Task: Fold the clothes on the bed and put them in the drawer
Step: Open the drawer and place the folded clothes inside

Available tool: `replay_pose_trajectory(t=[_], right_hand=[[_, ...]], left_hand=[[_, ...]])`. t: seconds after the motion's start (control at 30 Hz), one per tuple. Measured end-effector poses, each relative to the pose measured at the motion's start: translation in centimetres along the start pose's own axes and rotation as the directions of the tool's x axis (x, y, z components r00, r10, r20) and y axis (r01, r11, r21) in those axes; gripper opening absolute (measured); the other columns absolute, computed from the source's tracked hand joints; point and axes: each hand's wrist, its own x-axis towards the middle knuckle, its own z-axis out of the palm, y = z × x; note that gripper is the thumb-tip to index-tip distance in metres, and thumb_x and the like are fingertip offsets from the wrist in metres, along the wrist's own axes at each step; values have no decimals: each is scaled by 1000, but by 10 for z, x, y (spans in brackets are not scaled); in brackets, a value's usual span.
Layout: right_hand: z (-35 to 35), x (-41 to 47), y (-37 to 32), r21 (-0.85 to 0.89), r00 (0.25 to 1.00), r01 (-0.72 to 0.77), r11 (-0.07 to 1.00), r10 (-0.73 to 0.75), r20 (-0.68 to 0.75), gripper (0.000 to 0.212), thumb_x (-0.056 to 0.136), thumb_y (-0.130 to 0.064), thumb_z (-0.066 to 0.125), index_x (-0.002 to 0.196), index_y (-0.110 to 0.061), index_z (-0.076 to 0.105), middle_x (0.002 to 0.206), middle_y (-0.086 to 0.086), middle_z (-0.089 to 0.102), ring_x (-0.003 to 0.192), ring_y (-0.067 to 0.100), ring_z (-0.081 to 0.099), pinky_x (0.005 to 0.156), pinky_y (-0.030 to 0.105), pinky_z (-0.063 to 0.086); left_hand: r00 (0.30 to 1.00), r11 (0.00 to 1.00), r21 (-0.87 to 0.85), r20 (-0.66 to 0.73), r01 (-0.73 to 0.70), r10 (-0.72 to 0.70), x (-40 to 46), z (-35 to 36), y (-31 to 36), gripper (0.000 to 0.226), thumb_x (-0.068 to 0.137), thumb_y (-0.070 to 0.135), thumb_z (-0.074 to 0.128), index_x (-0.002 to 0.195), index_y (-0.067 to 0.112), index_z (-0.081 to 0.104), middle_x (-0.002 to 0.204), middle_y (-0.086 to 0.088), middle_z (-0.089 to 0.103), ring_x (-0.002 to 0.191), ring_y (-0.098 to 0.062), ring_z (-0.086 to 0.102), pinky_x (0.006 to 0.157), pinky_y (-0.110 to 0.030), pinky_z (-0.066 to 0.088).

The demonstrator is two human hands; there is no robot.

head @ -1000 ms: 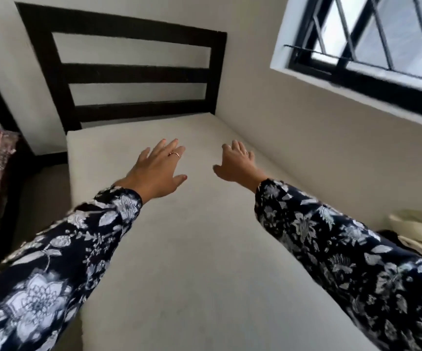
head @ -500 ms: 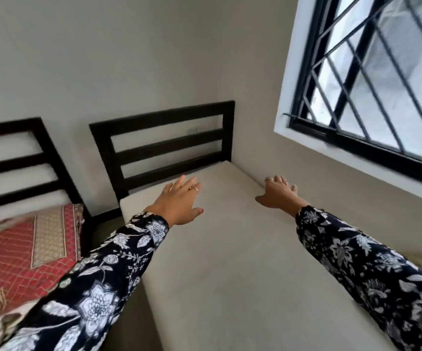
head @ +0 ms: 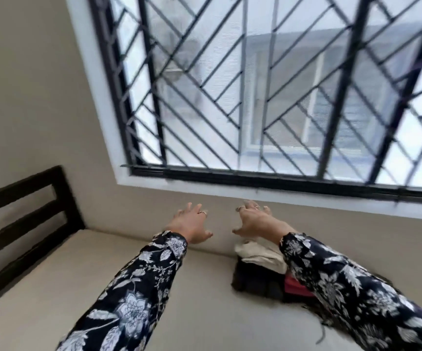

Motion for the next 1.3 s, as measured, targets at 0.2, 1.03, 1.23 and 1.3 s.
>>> replay_pose_trajectory(t=[0.2, 1.03, 1.23, 1.3], right_hand=[[-12, -79, 81, 40, 979, -199, 979, 200, -29, 66, 94, -36, 55, 148, -8, 28, 159, 13, 13, 148, 27, 7, 118, 52, 1], [29, -640, 455, 150, 402, -908, 390, 914, 56, 73, 90, -48, 55, 149, -14, 28, 154, 14, 24, 145, 30, 19, 117, 47, 22], [52, -708, 499, 257, 324, -920, 295, 943, 77, 74, 89, -47, 56, 150, -16, 28, 154, 12, 26, 143, 29, 24, 115, 48, 26], [60, -721, 504, 285, 308, -919, 274, 948, 84, 73, 89, -47, 56, 150, -16, 28, 155, 12, 25, 143, 29, 24, 115, 48, 26]], left_hand=[[987, 988, -16, 21, -156, 157, 0, 3, 81, 76, 96, 48, 46, 154, 17, 7, 162, -4, -1, 148, -29, -2, 120, -45, 6], [452, 442, 112, 95, -890, 887, -256, 19, 700, 76, 96, 53, 43, 154, 25, 4, 161, -1, -8, 148, -27, -9, 118, -46, 0], [329, 305, 172, 136, -937, 934, -307, 43, 778, 76, 96, 52, 43, 154, 24, 3, 162, -1, -6, 148, -27, -6, 119, -46, 3], [327, 296, 199, 145, -934, 934, -307, 44, 794, 77, 96, 53, 44, 154, 24, 2, 162, -2, -6, 148, -28, -7, 119, -46, 3]])
